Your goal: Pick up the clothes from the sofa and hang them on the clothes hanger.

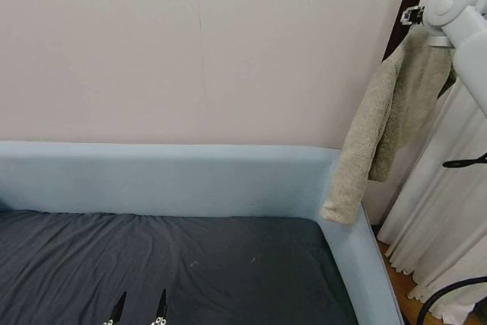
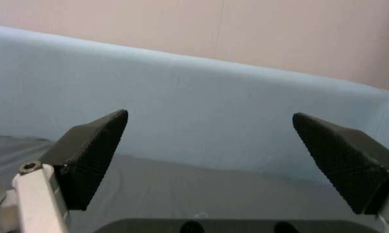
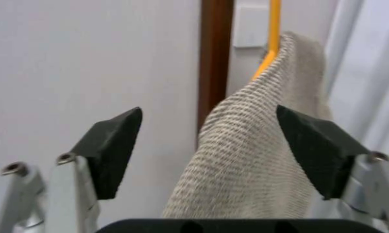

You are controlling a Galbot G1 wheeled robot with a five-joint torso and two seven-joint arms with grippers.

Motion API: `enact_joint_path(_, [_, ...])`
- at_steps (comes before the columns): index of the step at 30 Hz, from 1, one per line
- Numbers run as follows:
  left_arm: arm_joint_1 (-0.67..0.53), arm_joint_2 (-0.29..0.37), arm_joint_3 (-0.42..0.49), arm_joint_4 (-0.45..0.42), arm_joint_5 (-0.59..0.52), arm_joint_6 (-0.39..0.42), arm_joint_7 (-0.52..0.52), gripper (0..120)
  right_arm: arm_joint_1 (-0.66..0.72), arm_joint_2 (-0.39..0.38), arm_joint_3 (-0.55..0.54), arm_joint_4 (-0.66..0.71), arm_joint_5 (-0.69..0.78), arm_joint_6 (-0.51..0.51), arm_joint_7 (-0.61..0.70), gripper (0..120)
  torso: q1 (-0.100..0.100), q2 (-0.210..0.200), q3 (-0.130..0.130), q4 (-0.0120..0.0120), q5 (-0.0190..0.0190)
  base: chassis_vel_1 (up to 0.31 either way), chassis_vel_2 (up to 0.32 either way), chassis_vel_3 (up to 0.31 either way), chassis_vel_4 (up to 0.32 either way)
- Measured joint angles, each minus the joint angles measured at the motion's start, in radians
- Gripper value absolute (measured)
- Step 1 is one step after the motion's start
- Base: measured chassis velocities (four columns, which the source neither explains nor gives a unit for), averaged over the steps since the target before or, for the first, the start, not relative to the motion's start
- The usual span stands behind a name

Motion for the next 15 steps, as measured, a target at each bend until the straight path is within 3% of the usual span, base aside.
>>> enact_joint_path(3, [0.0, 0.0, 0.0, 0.0, 0.0, 0.0, 0.0, 100, -0.108, -0.092, 0.068, 0.16, 0.038, 0.057, -0.075, 98, 0.0, 0.0, 0.0, -0.0003, 0.0009, 0.0, 0.0, 0.0, 0.0])
enact_joint_path(8, [0.0, 0.0, 0.0, 0.0, 0.0, 0.0, 0.0, 100, -0.267, -0.178, 0.198, 0.312, 0.09, 0.11, -0.134, 100, 0.0, 0.0, 0.0, 0.0002, 0.0001, 0.0, 0.0, 0.0, 0.0])
enact_joint_path(12, [0.0, 0.0, 0.0, 0.0, 0.0, 0.0, 0.0, 100, -0.574, -0.317, 0.381, 0.504, 0.088, 0.22, -0.275, 100, 0.0, 0.0, 0.0, -0.0011, 0.0013, 0.0, 0.0, 0.0, 0.0])
enact_joint_path(15, [0.0, 0.0, 0.0, 0.0, 0.0, 0.0, 0.0, 100, -0.698, -0.348, 0.465, 0.565, 0.065, 0.261, -0.31, 100, 0.0, 0.0, 0.0, -0.0006, 0.0001, 0.0, 0.0, 0.0, 0.0])
